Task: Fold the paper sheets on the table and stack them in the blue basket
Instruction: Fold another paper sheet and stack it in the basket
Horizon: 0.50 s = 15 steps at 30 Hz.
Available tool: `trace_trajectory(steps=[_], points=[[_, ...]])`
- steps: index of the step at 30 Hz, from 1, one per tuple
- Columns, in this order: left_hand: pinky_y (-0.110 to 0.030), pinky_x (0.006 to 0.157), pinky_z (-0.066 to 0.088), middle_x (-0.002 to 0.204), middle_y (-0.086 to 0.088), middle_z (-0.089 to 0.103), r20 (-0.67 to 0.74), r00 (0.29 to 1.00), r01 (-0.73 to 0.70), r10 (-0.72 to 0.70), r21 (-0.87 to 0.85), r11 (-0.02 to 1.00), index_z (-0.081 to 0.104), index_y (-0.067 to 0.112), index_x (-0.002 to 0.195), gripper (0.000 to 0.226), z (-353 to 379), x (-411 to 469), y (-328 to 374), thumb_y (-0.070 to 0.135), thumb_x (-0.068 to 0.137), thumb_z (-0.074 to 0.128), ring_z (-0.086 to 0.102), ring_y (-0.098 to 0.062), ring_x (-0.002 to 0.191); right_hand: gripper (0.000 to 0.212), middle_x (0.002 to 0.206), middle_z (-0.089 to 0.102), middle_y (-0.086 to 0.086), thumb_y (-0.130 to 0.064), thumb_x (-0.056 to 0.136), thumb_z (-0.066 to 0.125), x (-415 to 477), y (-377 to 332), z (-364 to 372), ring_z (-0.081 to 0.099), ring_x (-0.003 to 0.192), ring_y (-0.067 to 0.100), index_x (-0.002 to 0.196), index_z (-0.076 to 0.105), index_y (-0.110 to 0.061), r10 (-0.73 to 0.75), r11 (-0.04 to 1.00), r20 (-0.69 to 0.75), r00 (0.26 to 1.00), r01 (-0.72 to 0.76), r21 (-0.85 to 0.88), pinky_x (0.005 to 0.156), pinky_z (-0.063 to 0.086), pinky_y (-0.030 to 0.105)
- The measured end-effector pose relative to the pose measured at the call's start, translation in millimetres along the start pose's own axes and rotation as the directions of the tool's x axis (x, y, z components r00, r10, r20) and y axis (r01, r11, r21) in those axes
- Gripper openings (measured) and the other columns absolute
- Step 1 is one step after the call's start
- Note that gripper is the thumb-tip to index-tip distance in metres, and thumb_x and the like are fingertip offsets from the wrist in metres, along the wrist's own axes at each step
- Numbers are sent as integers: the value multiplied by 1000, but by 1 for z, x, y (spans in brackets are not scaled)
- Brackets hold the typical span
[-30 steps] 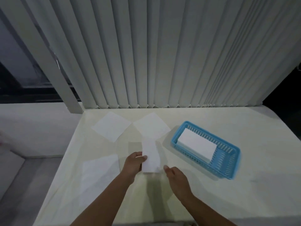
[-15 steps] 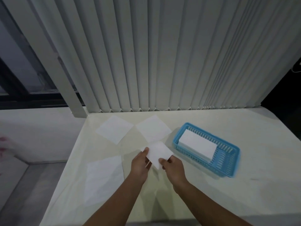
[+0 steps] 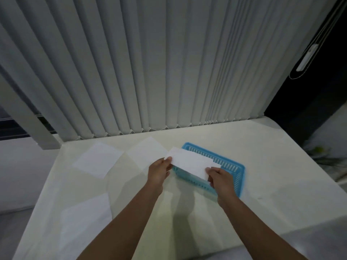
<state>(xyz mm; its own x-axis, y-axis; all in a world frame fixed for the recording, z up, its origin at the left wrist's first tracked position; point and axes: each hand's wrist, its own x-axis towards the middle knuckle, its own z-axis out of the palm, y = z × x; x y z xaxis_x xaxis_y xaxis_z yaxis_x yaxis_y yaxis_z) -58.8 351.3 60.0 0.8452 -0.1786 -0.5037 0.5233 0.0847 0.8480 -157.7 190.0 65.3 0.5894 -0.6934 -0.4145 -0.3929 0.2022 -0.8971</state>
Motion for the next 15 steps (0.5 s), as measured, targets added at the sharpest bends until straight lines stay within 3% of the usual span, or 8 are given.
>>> trace_trajectory(steps=[3,7,10,13,15], points=[[-35,86,44,86,-1,63,10,995,-102,102,241,965,65,18,76,16,20,8,4,25,89,62,57,-20,88,7,66,59,2,-15,85,69,23,-1,-15,52,59,13,86,69,-8,22,999,-50,998,-21,29,56,42,24],[-28,92,43,117,-6,68,54,979,-199,199,507,839,70,14,111,28,32,35,3,27,93,53,61,-21,106,7,65,60,4,-14,84,70,45,6,-26,52,59,14,82,69,-7,34,999,-94,995,-35,-7,57,43,24],[-32,101,43,129,-6,63,70,968,-216,242,726,653,68,22,116,35,28,65,-5,14,95,41,57,-26,118,13,67,62,4,-12,82,72,58,17,-32,54,61,14,69,67,-13,40,997,-127,991,-48,-57,68,47,28],[-29,95,43,132,-3,60,115,960,-221,256,872,437,65,33,116,52,23,93,-18,2,91,31,55,-26,119,22,69,63,4,-15,82,71,67,26,-36,57,67,18,62,64,-20,36,993,-134,990,-50,-106,74,45,31],[-31,95,41,130,-3,59,147,959,-228,244,909,348,64,35,119,55,24,104,-25,2,89,31,52,-27,122,20,69,63,2,-16,82,71,70,29,-37,57,68,17,64,64,-19,46,994,-133,990,-59,-97,74,44,31]])
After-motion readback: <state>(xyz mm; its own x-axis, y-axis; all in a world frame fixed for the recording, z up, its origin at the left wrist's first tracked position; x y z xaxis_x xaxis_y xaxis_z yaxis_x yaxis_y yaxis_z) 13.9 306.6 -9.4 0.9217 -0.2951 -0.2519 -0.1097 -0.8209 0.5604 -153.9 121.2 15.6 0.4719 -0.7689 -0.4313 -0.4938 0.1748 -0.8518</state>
